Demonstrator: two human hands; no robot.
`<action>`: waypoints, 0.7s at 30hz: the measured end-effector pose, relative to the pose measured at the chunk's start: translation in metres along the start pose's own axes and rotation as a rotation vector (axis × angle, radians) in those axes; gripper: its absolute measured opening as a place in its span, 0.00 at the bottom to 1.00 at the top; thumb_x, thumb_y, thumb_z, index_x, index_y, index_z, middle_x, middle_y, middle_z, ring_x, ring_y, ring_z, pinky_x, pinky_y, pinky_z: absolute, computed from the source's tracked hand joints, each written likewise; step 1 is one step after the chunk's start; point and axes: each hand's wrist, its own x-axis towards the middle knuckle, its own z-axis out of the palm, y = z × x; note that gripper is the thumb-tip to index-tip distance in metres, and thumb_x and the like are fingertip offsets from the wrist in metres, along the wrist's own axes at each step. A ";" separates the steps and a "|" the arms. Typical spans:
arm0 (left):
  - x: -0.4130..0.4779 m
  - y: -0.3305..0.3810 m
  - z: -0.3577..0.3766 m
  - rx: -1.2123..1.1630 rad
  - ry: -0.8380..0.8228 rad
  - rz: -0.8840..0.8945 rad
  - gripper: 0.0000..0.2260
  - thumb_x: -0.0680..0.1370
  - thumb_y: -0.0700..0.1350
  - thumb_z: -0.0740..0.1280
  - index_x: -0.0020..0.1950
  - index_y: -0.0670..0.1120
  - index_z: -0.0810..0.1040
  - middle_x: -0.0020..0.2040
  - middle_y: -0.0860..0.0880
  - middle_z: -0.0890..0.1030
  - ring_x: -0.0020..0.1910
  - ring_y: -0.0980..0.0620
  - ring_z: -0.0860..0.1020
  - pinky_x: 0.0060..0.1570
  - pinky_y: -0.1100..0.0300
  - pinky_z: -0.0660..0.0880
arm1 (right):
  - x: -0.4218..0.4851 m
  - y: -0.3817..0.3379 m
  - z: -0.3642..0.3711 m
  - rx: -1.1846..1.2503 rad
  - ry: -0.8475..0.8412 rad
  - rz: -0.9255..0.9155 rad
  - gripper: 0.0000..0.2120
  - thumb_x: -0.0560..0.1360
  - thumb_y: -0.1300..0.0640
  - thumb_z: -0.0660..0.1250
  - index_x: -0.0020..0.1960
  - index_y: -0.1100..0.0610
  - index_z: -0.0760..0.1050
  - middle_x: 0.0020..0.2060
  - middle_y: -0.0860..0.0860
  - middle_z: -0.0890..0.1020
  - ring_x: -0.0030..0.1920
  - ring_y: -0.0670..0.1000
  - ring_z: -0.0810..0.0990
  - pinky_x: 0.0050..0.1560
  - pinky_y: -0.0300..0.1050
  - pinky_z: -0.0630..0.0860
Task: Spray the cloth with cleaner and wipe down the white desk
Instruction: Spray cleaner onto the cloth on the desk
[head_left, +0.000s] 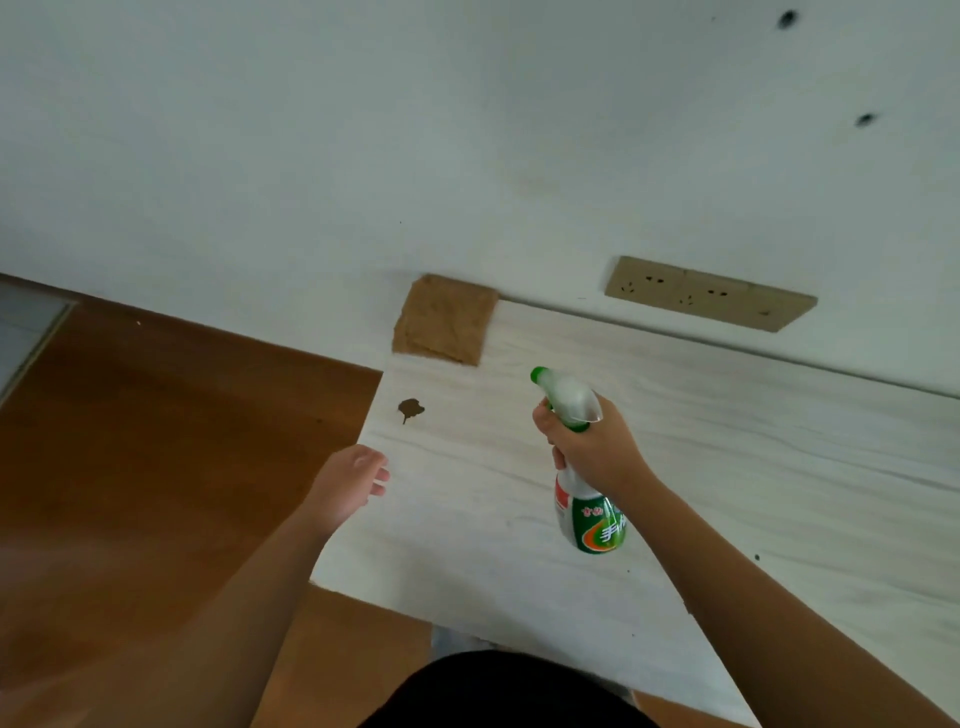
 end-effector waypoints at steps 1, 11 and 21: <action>0.009 0.003 -0.004 0.004 0.001 -0.011 0.05 0.84 0.45 0.64 0.55 0.46 0.78 0.53 0.46 0.83 0.50 0.49 0.83 0.46 0.58 0.76 | 0.014 -0.003 0.004 -0.014 -0.008 0.007 0.11 0.77 0.47 0.70 0.47 0.54 0.76 0.31 0.57 0.82 0.26 0.49 0.79 0.35 0.48 0.80; 0.087 -0.009 -0.049 0.115 0.207 0.038 0.11 0.85 0.48 0.61 0.57 0.44 0.80 0.51 0.45 0.84 0.52 0.44 0.83 0.58 0.45 0.80 | 0.156 -0.020 0.059 -0.146 -0.046 0.044 0.15 0.78 0.47 0.69 0.37 0.54 0.73 0.22 0.49 0.78 0.21 0.46 0.76 0.34 0.43 0.78; 0.119 -0.018 -0.013 0.204 0.054 0.066 0.26 0.86 0.59 0.52 0.65 0.41 0.79 0.60 0.45 0.81 0.56 0.49 0.79 0.58 0.54 0.76 | 0.191 -0.020 0.096 -0.149 -0.070 0.125 0.12 0.78 0.47 0.69 0.40 0.53 0.73 0.23 0.48 0.77 0.22 0.47 0.76 0.33 0.42 0.78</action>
